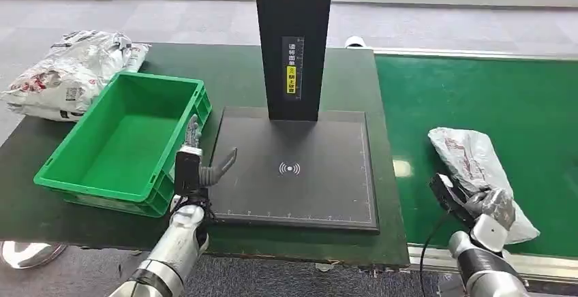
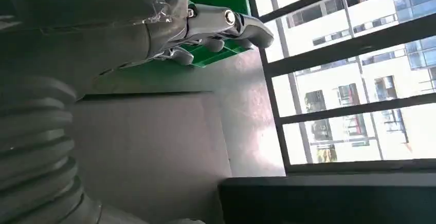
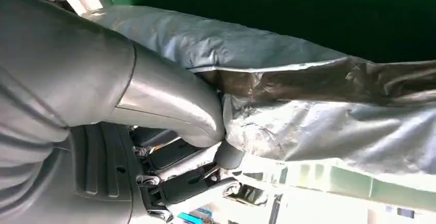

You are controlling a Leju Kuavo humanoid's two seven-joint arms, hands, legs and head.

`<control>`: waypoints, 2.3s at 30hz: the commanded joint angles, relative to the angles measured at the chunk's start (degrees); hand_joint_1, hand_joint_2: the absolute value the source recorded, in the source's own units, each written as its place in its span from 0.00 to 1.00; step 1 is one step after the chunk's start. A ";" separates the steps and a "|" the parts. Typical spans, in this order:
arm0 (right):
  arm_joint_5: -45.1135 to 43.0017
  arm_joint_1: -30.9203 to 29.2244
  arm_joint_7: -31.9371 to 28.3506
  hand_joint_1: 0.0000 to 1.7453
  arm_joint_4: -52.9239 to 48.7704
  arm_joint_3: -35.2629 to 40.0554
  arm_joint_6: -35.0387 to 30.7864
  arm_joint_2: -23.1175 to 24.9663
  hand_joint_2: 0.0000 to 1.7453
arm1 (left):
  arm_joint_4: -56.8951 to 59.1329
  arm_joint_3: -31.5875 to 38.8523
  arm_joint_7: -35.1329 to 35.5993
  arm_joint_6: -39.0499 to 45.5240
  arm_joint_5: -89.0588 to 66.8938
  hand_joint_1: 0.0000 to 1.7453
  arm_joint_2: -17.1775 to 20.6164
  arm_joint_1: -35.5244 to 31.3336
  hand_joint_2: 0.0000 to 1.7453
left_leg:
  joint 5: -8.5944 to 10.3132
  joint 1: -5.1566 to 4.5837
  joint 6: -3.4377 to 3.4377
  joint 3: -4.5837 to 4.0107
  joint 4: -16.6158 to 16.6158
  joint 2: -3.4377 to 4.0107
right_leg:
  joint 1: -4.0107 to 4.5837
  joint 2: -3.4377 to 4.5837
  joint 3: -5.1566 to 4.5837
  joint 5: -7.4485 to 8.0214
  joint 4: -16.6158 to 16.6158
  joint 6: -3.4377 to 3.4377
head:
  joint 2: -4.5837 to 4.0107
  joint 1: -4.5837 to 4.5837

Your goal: Moved the parcel from conveyor to table for the left to box.

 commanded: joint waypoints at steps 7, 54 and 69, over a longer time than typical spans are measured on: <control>-17.08 -1.00 -26.43 1.00 -32.32 20.07 -3.90 17.08 1.00 | -5.09 4.71 1.61 1.55 -3.78 0.00 1.50 -0.17 1.00 | -0.15 -0.04 -0.06 -0.02 0.05 1.02 | -0.03 0.98 -0.31 0.16 0.13 -0.12 | 0.00 0.00; -50.19 13.91 -30.13 0.00 -44.47 42.97 5.65 12.70 1.00 | -5.03 -1.34 0.38 0.13 -0.54 0.00 -1.66 0.20 1.00 | 0.01 0.20 -0.27 0.02 -0.04 0.28 | 0.21 0.24 -0.15 -0.02 -0.01 -0.27 | 0.00 0.00; -50.19 13.91 -30.13 0.00 -44.47 42.97 5.65 12.70 1.00 | -5.03 -1.34 0.38 0.13 -0.54 0.00 -1.66 0.20 1.00 | 0.00 0.20 -0.27 0.07 -0.07 0.31 | 0.22 0.25 -0.12 -0.03 -0.03 -0.28 | 0.00 0.00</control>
